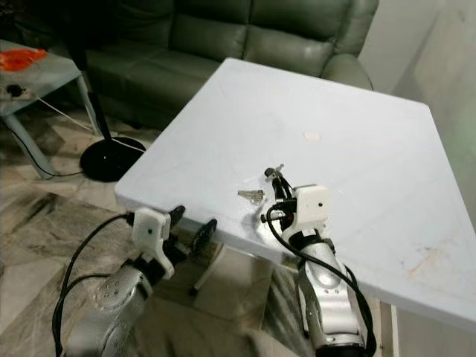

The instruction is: Hang keys on a hook

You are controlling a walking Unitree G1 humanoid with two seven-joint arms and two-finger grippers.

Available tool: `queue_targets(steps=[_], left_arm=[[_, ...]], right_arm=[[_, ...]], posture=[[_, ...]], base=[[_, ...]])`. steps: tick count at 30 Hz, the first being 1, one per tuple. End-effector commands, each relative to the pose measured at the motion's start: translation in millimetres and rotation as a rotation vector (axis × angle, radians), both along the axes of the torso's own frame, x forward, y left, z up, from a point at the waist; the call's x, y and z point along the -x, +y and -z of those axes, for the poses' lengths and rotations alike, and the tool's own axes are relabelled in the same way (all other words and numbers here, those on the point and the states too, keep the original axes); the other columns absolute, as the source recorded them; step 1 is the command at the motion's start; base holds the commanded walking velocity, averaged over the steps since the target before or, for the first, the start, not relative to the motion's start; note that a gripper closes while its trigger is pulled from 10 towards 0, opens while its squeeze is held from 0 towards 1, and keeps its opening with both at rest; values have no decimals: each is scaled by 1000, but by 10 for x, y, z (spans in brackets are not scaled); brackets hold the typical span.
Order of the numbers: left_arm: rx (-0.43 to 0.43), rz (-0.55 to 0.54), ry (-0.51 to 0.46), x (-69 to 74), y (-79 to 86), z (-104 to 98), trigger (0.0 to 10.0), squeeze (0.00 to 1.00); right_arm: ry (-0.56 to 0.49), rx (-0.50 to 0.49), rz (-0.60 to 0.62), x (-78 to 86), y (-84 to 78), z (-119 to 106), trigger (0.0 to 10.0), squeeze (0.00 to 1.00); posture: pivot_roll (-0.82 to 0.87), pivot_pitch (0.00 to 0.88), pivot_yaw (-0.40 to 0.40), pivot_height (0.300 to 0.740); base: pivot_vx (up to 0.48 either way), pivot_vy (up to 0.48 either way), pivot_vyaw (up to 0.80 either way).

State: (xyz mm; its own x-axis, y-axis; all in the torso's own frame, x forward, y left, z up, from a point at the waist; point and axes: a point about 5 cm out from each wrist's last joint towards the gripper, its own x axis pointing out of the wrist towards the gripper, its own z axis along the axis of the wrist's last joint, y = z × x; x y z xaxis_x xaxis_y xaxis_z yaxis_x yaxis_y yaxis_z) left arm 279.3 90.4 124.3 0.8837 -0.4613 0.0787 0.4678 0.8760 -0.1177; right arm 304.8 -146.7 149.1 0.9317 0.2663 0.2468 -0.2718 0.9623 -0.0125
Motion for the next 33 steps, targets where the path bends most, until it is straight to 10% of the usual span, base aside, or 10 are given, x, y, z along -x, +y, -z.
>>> queue_targets(steps=[1, 8, 10, 14, 24, 27, 33], left_arm=[[2, -48, -4, -69, 56, 4, 10000, 0], [22, -118, -46, -279, 177, -102, 10000, 0], [25, -121, -57, -322, 185, -126, 10000, 0], [29, -120, -67, -357, 182, -145, 10000, 0], [52, -137, -88, -413, 169, -176, 10000, 0], [57, -142, -89, -415, 166, -173, 10000, 0], [63, -149, -88, -416, 166, -165, 10000, 0]], right_arm=[[-50, 42, 6, -26, -85, -85, 10000, 0], [-266, 481, -16, -91, -94, -319, 10000, 0], [-391, 848, -35, -110, -78, -350, 10000, 0], [-507, 1170, -69, -128, -58, -342, 10000, 0], [-514, 1166, 43, -244, -148, -339, 10000, 0], [-210, 554, 65, -317, -228, -351, 10000, 0], [-137, 380, 7, -298, -230, -322, 10000, 0]], posture=[[31, 11, -111, 740], [28, 0, -111, 740], [23, 0, -109, 740], [23, 0, -110, 740], [25, 3, -118, 740], [27, 7, -122, 740], [22, 15, -126, 740]], base=[[0, 0, 0], [0, 0, 0], [0, 0, 0], [0, 0, 0], [0, 0, 0], [0, 0, 0], [0, 0, 0]])
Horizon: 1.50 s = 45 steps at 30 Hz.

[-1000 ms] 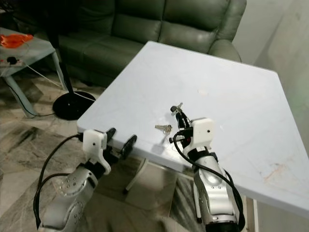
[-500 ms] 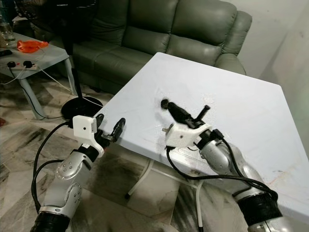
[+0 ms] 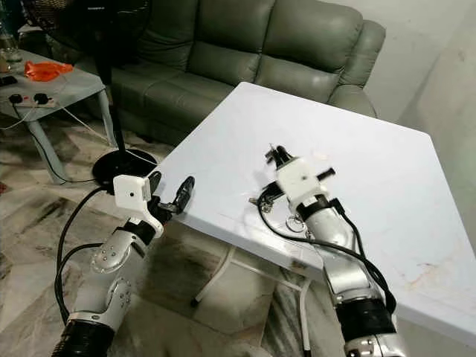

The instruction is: Hang keys on a hook

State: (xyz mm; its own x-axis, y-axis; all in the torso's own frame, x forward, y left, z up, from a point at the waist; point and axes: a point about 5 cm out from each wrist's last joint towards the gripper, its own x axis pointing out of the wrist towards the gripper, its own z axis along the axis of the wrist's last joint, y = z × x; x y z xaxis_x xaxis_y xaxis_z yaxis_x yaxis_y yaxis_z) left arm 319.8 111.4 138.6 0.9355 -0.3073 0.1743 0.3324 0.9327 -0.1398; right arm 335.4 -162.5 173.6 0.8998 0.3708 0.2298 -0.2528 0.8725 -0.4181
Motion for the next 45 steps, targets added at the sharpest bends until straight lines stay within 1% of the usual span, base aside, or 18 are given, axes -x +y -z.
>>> queue_targets(steps=[1, 3, 8, 10, 13, 14, 17, 20, 21, 22, 23, 26, 29, 32, 36, 38, 41, 45], left_arm=[[7, 11, -12, -20, -53, -28, 10000, 0], [12, 15, -17, -28, -71, -42, 10000, 0], [14, 18, -24, -41, -82, -63, 10000, 0], [27, 13, -34, -58, -70, -115, 10000, 0], [55, -2, -52, -59, -41, -191, 10000, 0], [69, -9, -58, -44, -28, -208, 10000, 0], [81, -14, -63, -20, -15, -232, 10000, 0], [107, -7, -69, 56, 0, -257, 10000, 0], [107, -7, -69, 56, 0, -257, 10000, 0], [130, 16, -66, 118, 5, -222, 10000, 0], [132, 24, -61, 143, 8, -199, 10000, 0], [128, 2, -34, 188, 38, -109, 10000, 0], [124, -4, -5, 216, 59, -19, 10000, 0], [148, -25, 27, 158, 153, 58, 10000, 0], [154, -24, 35, 122, 191, 53, 10000, 0], [134, -36, 22, 21, 253, -2, 10000, 0], [137, -41, 12, -26, 259, -35, 10000, 0], [142, -46, 10, -47, 253, -33, 10000, 0]], right_arm=[[22, -175, 17, 4, -84, -65, 10000, 0], [65, -362, 13, 14, -90, -52, 10000, 0], [101, -477, 19, 55, -93, -20, 10000, 0], [88, -538, 20, 104, -53, -23, 10000, 0], [54, -586, 34, 201, -32, -44, 10000, 0], [49, -588, 35, 244, -25, -36, 10000, 0], [40, -571, 50, 289, -24, -23, 10000, 0], [28, -504, 79, 372, -19, 36, 10000, 0], [28, -504, 79, 372, -19, 36, 10000, 0], [47, -512, 112, 418, -34, 115, 10000, 0], [60, -515, 121, 442, -32, 156, 10000, 0], [90, -510, 133, 508, -5, 249, 10000, 0], [116, -514, 145, 533, 13, 340, 10000, 0], [159, -492, 162, 488, 40, 486, 10000, 0], [171, -479, 155, 465, 58, 502, 10000, 0], [172, -459, 165, 393, 53, 495, 10000, 0], [167, -456, 161, 356, 50, 480, 10000, 0], [162, -460, 174, 337, 45, 483, 10000, 0]], posture=[[22, 17, -127, 740], [20, 17, -126, 740], [21, 15, -122, 740], [22, 11, -119, 740], [21, 2, -112, 740], [17, 0, -105, 740], [15, 0, -102, 740], [8, 0, -94, 740], [8, 0, -94, 740], [6, 0, -87, 740], [6, 0, -85, 740], [4, 0, -75, 740], [4, 0, -69, 740], [2, 0, -50, 740], [2, 0, -47, 740], [0, 0, -43, 740], [-2, 0, -42, 740], [1, 0, -44, 740]], base=[[0, 0, 0], [0, 0, 0], [0, 0, 0], [0, 0, 0], [0, 0, 0], [0, 0, 0], [0, 0, 0], [0, 0, 0], [0, 0, 0], [0, 0, 0], [0, 0, 0], [0, 0, 0], [0, 0, 0], [0, 0, 0], [0, 0, 0], [0, 0, 0], [0, 0, 0], [0, 0, 0]])
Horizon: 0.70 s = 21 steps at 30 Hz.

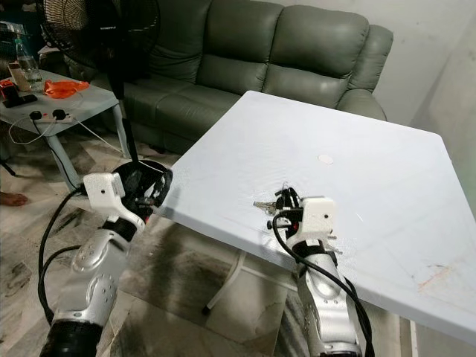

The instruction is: Hang keys on a hook

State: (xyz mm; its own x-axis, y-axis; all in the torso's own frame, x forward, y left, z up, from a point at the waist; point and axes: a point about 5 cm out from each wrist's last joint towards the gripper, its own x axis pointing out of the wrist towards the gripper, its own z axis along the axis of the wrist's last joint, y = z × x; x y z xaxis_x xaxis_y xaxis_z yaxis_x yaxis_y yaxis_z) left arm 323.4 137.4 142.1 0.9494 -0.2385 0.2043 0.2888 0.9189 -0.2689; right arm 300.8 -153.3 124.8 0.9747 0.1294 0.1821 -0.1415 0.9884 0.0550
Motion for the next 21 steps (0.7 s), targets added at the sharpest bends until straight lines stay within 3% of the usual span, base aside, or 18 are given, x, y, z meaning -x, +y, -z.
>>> queue_targets(steps=[1, 8, 21], left_arm=[[6, -6, 1, -15, -11, 9, 10000, 0], [7, -20, 0, -50, -14, 11, 10000, 0], [-6, -28, -6, -92, 2, 2, 10000, 0]], right_arm=[[-4, 1, 30, -16, -43, 1, 10000, 0], [6, -14, 43, -84, -15, 5, 10000, 0], [13, -15, 57, -134, -24, 2, 10000, 0]], posture=[[3, 0, -45, 740], [16, 0, -49, 740], [20, 0, -47, 740]], base=[[0, 0, 0], [0, 0, 0], [0, 0, -787]])
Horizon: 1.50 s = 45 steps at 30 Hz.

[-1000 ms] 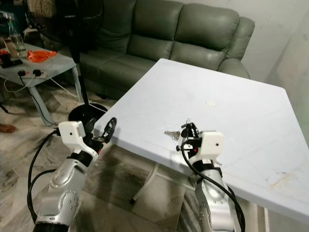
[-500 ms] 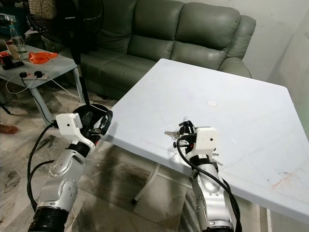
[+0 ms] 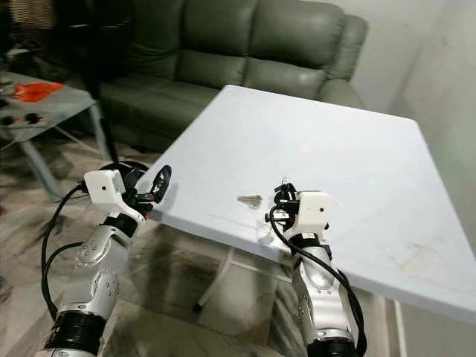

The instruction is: Hang keys on a hook

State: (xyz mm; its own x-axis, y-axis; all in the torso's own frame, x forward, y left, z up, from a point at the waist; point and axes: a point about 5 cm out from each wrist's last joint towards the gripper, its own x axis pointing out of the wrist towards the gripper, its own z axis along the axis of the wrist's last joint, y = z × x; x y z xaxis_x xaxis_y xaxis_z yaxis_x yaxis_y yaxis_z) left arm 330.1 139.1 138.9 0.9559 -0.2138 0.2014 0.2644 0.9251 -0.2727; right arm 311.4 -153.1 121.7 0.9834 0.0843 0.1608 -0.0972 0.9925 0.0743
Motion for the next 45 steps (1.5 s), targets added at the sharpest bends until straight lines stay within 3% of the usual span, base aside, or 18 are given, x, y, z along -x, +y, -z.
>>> queue_targets(steps=[1, 13, 20, 45], left_arm=[[-8, -3, -10, -26, -17, -30, 10000, 0], [-41, 9, -35, -52, -55, -50, 10000, 0], [12, 14, -34, -47, -50, -41, 10000, 0], [-1, -17, -22, -27, -44, 4, 10000, 0]], right_arm=[[-11, 5, 15, -28, -28, -30, 10000, 0], [-20, 19, 25, -57, -76, -55, 10000, 0], [-20, 21, 16, -54, -56, -52, 10000, 0], [-9, 37, 6, -39, -66, -32, 10000, 0]], posture=[[20, 0, -47, 740], [2, 0, -45, 740], [1, 0, -47, 740], [3, 0, -56, 740]], base=[[0, 0, -788], [0, 0, -788], [0, -311, -788], [0, 0, -788]])
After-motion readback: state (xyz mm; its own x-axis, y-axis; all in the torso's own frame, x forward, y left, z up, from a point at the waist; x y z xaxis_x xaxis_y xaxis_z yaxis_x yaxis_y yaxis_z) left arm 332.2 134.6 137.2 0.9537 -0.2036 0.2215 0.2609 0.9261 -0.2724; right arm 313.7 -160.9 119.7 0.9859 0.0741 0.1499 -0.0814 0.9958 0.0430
